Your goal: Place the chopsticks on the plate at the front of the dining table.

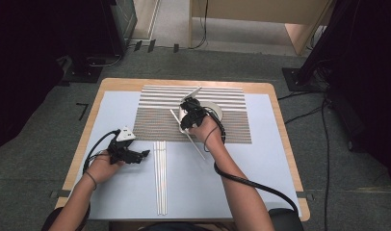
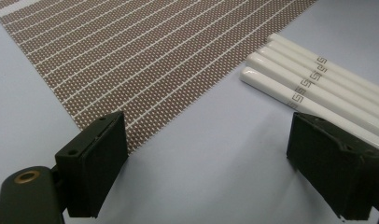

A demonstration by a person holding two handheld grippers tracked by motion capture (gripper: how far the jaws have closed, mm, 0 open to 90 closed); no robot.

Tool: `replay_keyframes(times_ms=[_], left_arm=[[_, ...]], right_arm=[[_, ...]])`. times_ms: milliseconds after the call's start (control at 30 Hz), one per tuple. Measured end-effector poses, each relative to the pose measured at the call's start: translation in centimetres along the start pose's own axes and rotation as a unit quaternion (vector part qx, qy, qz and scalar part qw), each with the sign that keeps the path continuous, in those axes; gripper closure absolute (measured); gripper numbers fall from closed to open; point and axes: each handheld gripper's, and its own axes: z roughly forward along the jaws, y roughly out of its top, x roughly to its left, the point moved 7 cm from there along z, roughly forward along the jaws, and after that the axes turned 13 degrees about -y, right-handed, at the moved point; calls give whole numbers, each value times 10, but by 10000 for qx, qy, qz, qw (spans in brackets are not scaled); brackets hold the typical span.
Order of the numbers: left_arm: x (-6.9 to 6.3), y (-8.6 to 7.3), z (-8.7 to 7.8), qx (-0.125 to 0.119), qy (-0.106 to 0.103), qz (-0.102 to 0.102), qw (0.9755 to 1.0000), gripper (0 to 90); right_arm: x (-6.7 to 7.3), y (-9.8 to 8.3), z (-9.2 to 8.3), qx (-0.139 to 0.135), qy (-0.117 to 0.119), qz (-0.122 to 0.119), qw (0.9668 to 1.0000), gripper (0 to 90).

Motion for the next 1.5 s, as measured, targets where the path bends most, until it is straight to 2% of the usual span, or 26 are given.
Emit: replay_keyframes(times_ms=[267, 500, 800, 900, 1233, 1500], left_arm=[[0, 0, 0, -6, 0, 2, 10000, 119], [0, 0, 0, -1, -1, 0, 10000, 119], [0, 0, 0, -2, 0, 0, 10000, 118], [0, 0, 0, -1, -1, 0, 10000, 119], [0, 0, 0, -1, 0, 2, 10000, 119], [0, 0, 0, 0, 1, 1, 10000, 119]], right_arm=[[11, 1, -4, -75, 200, -82, 9997, 750], [16, -1, 4, -9, 275, -221, 9994, 718], [14, -1, 5, -6, 242, -222, 9995, 685], [13, -2, 6, -8, 234, -219, 9995, 643], [10, -1, 3, -103, 208, -239, 9994, 588], [10, -1, 3, -86, 205, -249, 9994, 580]])
